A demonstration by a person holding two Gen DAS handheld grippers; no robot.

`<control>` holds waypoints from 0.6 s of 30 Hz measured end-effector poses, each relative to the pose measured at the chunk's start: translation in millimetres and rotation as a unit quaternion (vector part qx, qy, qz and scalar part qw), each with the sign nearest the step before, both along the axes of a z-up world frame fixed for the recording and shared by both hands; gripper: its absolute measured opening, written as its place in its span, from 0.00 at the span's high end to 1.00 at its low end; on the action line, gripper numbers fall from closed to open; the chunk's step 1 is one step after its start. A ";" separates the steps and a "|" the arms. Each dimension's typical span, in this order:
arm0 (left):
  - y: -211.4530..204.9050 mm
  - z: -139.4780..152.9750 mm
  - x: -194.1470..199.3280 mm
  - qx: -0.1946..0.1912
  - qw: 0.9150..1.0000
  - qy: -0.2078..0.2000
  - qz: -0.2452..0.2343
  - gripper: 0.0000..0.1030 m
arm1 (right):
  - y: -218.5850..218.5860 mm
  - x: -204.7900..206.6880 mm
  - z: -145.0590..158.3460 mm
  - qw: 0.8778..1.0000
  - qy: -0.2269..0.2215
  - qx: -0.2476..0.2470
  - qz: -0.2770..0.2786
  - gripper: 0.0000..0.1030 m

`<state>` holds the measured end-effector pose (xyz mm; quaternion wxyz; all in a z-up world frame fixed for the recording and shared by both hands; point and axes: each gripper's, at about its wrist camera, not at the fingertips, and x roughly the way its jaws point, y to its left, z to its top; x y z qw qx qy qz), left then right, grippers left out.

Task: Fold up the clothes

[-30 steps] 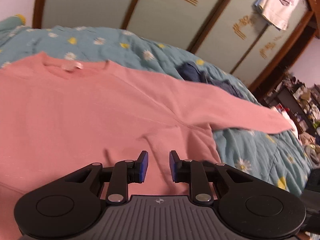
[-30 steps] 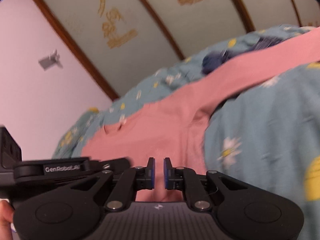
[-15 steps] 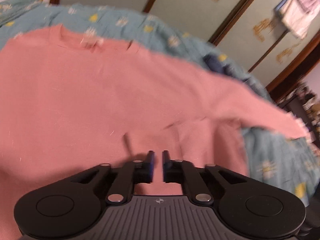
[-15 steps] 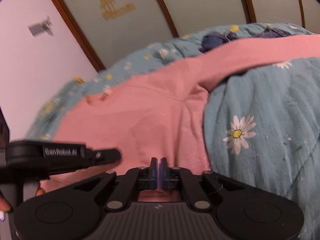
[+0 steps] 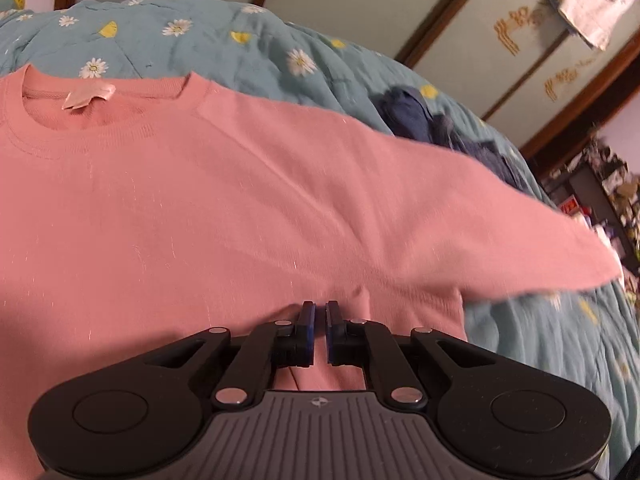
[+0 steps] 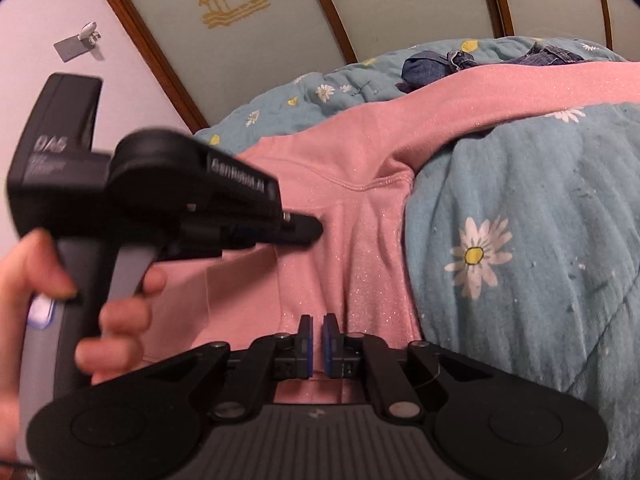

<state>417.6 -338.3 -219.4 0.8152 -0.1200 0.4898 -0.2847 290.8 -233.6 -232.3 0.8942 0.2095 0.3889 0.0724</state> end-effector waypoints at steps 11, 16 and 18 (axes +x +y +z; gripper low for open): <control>-6.8 18.4 -16.5 0.002 0.998 0.018 -0.056 0.93 | -1.7 0.5 -0.5 1.000 0.001 0.002 -0.001 0.96; -26.4 3.7 -4.7 0.014 0.999 0.009 -0.040 0.93 | 0.4 -0.6 0.5 1.000 0.001 0.000 -0.003 0.96; -30.0 2.0 6.1 0.003 1.000 0.005 -0.026 0.93 | 0.6 -0.3 -0.1 1.000 0.002 -0.001 -0.003 0.96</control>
